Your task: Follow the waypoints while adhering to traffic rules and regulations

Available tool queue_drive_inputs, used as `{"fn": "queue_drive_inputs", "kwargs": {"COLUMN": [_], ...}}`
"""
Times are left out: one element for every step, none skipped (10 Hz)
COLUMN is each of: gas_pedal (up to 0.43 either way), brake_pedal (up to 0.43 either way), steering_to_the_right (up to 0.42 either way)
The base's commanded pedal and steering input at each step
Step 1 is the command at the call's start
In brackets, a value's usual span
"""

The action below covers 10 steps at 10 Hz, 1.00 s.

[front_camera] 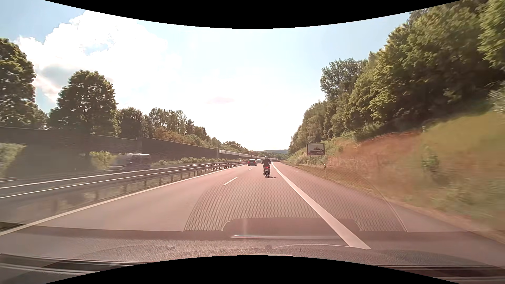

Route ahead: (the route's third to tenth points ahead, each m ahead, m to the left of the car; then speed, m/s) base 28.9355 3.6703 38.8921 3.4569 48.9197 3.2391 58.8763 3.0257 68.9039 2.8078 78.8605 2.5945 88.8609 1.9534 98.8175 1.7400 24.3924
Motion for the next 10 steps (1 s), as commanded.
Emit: {"fn": "queue_drive_inputs", "kwargs": {"gas_pedal": [0.197, 0.197, 0.197, 0.197, 0.197, 0.197, 0.197, 0.197, 0.197, 0.197], "brake_pedal": [0.006, 0.012, 0.012, 0.012, 0.012, 0.012, 0.012, 0.012, 0.012, 0.012], "steering_to_the_right": [0.002, 0.003, 0.002, 0.001, 0.001, 0.0, 0.0, 0.0, 0.0, 0.0]}}
